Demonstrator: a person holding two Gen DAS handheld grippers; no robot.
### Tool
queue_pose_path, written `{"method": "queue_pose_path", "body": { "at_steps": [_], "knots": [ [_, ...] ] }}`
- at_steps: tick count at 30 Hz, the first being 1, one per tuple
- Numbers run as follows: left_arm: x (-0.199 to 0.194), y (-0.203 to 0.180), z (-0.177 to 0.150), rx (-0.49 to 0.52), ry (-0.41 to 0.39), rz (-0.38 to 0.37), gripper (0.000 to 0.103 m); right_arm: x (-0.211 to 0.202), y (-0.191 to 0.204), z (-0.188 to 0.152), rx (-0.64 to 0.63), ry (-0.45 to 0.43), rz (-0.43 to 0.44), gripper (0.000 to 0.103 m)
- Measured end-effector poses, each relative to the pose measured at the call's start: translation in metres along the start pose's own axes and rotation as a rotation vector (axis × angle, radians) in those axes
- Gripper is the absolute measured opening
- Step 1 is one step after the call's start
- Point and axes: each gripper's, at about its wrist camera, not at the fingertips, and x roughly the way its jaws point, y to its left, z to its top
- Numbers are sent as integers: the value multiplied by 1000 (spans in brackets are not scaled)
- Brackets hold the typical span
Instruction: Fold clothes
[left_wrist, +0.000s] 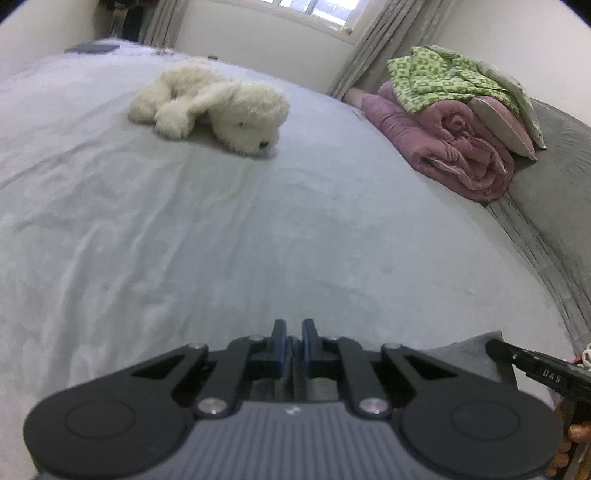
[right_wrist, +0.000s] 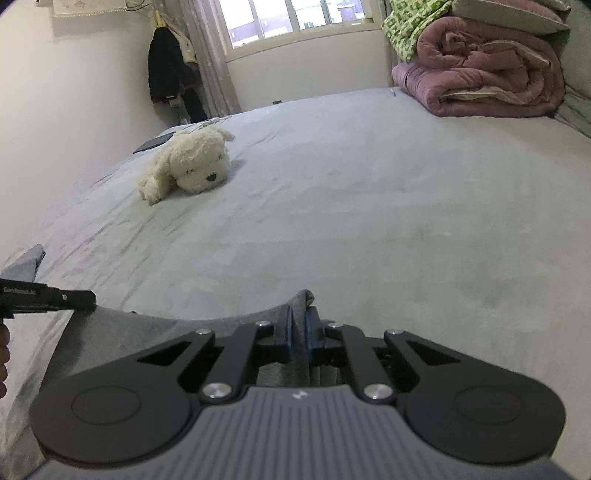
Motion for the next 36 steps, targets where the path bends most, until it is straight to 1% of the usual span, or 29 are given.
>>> {"method": "queue_pose_path", "body": {
  "at_steps": [1, 3, 5, 7, 9, 10, 12, 13, 14, 16, 17, 18, 21, 23, 24, 25, 26, 27, 28, 29, 30, 31, 32, 33, 36],
  "knots": [
    [-1, -1, 0, 5, -9, -1, 8, 1, -1, -1, 2, 8, -8, 8],
    [3, -1, -2, 13, 6, 6, 8, 9, -2, -5, 4, 42, -31, 8],
    [6, -2, -2, 22, 13, 13, 8, 11, 3, -7, -28, 42, -51, 8],
    [5, 0, 0, 7, 17, 5, 9, 11, 6, -9, -59, 42, -65, 8],
    [7, 0, 2, 17, 24, 14, 11, 11, 8, -11, -86, 42, -77, 8],
    [6, -1, 2, 25, 21, 24, 13, 11, 7, -10, -86, 41, -74, 8],
    [-2, 4, 7, 3, -2, 19, 15, 9, 5, -10, -84, 41, -70, 8],
    [-5, 6, 9, -8, -13, 17, 21, 9, 4, -10, -84, 41, -67, 9],
    [-9, 10, 11, -25, -26, 13, 35, 8, 3, -9, -81, 40, -64, 12],
    [-17, 20, 13, -70, -36, 0, 54, 4, -1, -7, -58, 31, -45, 25],
    [-19, 23, 13, -89, -26, -16, 54, 2, -3, -6, -42, 26, -41, 29],
    [-20, 26, 12, -109, -16, -32, 54, 0, -7, -4, -18, 24, -31, 29],
    [-18, 21, 7, -108, 2, -60, 53, -5, -14, 0, 53, 22, 9, 29],
    [-11, 11, 4, -78, 24, -86, 52, -4, -15, 0, 71, 31, 25, 29],
    [-7, 5, 2, -57, 35, -89, 52, -3, -12, 0, 57, 40, 21, 29],
    [-3, 0, -1, -31, 43, -74, 47, -1, -10, -1, 42, 49, 18, 29],
    [0, -6, -4, -4, 51, -58, 39, 0, -7, -2, 28, 56, 13, 29],
    [3, -12, -8, 34, 53, -32, 35, 1, -5, -4, 13, 57, 5, 29],
    [5, -18, -12, 73, 55, -6, 26, 2, -2, -5, -2, 57, -3, 26],
    [4, -22, -13, 105, 47, 11, 21, 2, 0, -6, -17, 53, -10, 19],
    [4, -26, -15, 137, 38, 28, 18, 3, 1, -6, -26, 50, -14, 17],
    [2, -26, -15, 136, 28, 28, 10, 4, 2, -6, -34, 47, -18, 14],
    [-1, -25, -12, 124, 18, 19, 7, 2, 3, -6, -35, 39, -16, 12],
    [-4, -23, -10, 112, 7, 10, 6, 1, 3, -5, -37, 30, -15, 11],
    [-16, -21, -6, 121, -26, -4, 6, -5, 6, -3, -49, -9, -11, 10]
  ]
}}
